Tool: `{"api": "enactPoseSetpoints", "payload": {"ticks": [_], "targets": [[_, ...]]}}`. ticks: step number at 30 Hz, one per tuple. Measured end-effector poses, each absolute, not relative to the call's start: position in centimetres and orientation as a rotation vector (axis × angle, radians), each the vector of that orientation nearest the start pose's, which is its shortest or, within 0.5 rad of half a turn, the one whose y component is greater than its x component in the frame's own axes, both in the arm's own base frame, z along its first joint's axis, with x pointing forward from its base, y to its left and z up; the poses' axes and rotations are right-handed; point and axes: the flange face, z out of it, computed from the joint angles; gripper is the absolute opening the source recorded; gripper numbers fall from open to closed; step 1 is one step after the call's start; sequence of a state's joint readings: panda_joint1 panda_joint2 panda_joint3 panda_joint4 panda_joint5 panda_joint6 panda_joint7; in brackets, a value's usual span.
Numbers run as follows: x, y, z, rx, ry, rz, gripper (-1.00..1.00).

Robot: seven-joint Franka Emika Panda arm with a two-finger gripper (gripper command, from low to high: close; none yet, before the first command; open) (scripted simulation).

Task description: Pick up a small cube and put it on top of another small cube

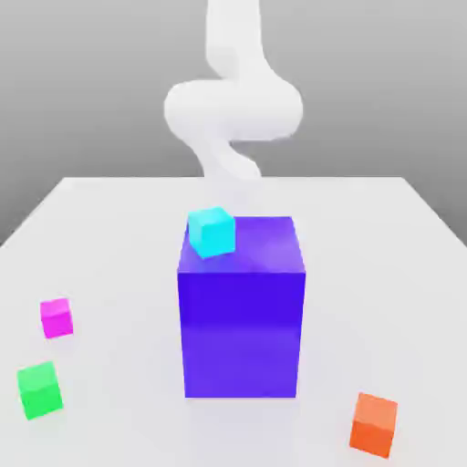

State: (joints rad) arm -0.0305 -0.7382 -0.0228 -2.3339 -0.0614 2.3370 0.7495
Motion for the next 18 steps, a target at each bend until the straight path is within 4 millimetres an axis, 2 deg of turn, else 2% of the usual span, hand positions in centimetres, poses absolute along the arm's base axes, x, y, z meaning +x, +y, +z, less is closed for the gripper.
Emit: {"api": "enactPoseSetpoints", "payload": {"ticks": [4,9,13,18], "targets": [[40.0,-7.0,61.4,-2.717,1.047,-0.973,0.00],[41.4,-13.4,53.6,-2.905,1.034,-0.842,0.00],[40.7,-18.6,47.3,-3.025,1.004,-0.695,0.00],[37.8,-24.3,39.4,-3.124,0.944,-0.483,0.00]]}}
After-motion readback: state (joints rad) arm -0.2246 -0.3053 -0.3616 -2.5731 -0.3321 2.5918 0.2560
